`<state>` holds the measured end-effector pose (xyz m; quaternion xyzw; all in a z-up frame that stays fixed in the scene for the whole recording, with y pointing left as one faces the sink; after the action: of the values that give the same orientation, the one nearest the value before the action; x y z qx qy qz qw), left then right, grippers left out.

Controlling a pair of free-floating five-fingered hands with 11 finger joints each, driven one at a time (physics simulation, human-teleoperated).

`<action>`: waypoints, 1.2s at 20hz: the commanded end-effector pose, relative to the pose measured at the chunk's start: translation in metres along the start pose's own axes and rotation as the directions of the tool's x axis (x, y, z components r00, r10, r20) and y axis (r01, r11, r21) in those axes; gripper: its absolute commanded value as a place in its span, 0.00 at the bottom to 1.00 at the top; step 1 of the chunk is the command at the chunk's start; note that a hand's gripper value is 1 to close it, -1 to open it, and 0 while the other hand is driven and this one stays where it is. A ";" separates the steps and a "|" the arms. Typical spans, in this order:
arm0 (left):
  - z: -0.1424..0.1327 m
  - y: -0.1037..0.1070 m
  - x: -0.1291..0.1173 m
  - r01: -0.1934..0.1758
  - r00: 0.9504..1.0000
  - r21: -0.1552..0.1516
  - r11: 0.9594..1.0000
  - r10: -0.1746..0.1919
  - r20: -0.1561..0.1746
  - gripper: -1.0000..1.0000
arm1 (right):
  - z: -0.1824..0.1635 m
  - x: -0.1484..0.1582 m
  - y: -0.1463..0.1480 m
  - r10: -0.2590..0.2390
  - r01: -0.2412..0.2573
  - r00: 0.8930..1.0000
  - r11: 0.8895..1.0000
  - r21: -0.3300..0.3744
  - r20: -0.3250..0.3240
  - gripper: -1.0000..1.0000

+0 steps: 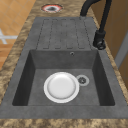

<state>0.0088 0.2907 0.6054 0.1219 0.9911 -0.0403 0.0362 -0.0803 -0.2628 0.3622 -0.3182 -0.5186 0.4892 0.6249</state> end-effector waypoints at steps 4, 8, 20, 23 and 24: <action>0.021 0.040 0.047 -0.024 1.000 -0.014 1.000 0.024 0.002 1.00 | 0.000 0.000 0.000 0.000 0.000 1.000 1.000 0.000 0.000 0.50; 0.022 0.061 0.073 -0.034 0.999 0.000 0.999 0.034 0.022 1.00 | 0.000 0.000 0.000 0.000 0.000 1.000 1.000 0.000 0.000 0.50; 0.021 0.139 0.141 -0.032 0.997 0.033 0.999 0.029 0.076 1.00 | 0.000 0.000 0.000 0.000 0.000 1.000 1.000 0.000 0.000 0.50; 0.020 0.161 0.154 -0.028 0.995 0.031 0.999 0.025 0.093 1.00 | 0.000 0.000 0.000 0.000 0.000 1.000 1.000 0.000 0.000 0.50; 0.020 0.169 0.158 -0.027 0.995 0.030 0.999 0.024 0.097 1.00 | 0.000 0.000 0.000 0.000 0.000 1.000 1.000 0.000 0.000 0.50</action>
<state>-0.0864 0.4671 0.5917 0.1272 0.9859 -0.0716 0.0819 -0.0803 -0.2628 0.3622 -0.3182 -0.5186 0.4892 0.6249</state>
